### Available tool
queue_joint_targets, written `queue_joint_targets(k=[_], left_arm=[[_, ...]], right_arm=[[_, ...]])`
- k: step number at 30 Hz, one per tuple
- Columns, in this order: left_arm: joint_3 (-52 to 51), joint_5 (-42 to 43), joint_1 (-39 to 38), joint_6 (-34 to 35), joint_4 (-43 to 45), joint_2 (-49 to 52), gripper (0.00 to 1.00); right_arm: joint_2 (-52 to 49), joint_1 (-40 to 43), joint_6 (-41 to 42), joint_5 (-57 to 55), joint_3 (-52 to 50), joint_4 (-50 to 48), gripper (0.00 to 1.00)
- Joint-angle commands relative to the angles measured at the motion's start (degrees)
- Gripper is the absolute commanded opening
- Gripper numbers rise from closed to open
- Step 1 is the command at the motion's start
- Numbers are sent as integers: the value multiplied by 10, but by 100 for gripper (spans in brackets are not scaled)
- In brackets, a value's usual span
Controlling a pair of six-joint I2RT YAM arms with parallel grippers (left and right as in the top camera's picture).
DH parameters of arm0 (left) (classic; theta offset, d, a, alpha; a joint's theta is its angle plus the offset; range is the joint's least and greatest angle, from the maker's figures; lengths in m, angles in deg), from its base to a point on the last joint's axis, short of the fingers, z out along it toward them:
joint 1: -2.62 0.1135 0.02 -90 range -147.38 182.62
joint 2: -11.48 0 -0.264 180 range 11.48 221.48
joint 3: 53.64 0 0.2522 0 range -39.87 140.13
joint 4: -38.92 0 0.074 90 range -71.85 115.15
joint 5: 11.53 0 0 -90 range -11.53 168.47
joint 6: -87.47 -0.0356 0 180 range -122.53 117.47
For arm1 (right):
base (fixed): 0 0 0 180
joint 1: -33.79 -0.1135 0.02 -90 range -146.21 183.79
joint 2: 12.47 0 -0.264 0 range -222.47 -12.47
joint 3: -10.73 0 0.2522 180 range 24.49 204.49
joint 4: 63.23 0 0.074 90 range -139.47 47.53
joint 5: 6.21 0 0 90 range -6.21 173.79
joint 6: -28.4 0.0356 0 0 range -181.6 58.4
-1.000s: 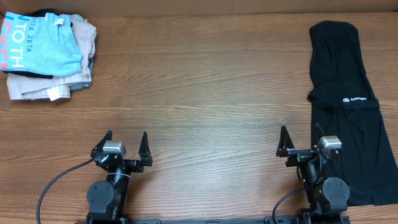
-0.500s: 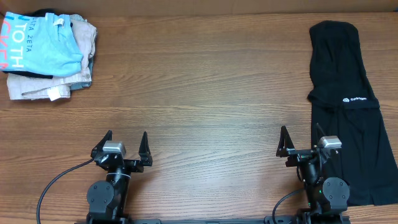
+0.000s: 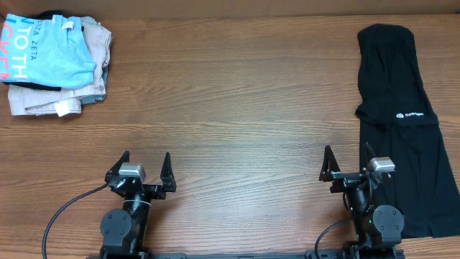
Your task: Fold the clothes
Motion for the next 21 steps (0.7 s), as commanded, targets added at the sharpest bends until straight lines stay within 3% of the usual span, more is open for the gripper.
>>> queue_joint_targets(k=[1, 21], left_arm=[[-5, 6, 3, -10, 3, -7, 100], [-5, 2, 3, -9, 7, -7, 100]], right_arm=[[6, 3, 1, 0, -6, -3, 100], [6, 3, 1, 0, -6, -3, 100]])
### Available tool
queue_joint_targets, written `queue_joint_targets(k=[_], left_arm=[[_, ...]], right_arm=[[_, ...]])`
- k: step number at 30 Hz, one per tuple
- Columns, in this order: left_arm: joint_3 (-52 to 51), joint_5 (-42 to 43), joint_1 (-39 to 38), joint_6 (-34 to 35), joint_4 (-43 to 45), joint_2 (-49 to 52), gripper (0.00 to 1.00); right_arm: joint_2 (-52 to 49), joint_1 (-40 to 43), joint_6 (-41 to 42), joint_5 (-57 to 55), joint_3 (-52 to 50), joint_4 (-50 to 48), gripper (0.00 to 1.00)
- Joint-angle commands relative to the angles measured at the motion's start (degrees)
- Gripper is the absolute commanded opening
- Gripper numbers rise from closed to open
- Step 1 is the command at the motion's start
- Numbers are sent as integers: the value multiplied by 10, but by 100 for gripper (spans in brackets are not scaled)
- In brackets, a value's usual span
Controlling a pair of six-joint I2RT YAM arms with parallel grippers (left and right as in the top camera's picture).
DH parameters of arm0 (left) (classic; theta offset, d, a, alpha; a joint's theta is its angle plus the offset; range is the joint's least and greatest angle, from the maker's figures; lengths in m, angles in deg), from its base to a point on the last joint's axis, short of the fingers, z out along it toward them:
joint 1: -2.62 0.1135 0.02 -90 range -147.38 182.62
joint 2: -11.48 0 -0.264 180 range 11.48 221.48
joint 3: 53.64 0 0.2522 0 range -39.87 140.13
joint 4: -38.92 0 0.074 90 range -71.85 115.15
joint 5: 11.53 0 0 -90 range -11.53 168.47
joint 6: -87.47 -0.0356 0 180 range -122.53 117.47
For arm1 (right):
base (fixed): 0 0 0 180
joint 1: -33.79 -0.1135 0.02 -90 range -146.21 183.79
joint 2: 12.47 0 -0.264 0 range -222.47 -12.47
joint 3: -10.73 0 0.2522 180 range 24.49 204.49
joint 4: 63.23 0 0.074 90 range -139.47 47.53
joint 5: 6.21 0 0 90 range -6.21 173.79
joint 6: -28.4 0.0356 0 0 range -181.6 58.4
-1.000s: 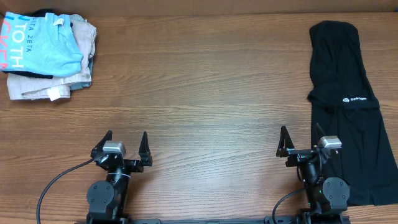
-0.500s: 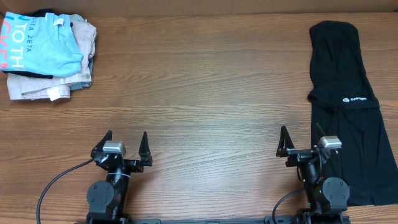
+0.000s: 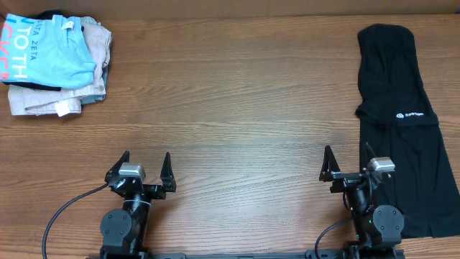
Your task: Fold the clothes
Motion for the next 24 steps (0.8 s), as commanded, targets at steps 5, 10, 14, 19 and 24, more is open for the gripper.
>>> queue_joint_targets(k=[5, 10, 14, 19, 24], left_arm=[[-5, 2, 3, -9, 3, -7, 100], [-5, -35, 3, -11, 5, -7, 100], [-5, -49, 3, -10, 7, -7, 100], [-3, -52, 3, -13, 4, -6, 100], [24, -64, 3, 19, 4, -6, 100]], right_arm=[[6, 2, 1, 13, -6, -19, 100], [6, 2, 1, 25, -6, -12, 100], [6, 2, 1, 26, -6, -14, 100], [6, 2, 0, 38, -6, -21, 100], [6, 2, 0, 62, 3, -33, 100]])
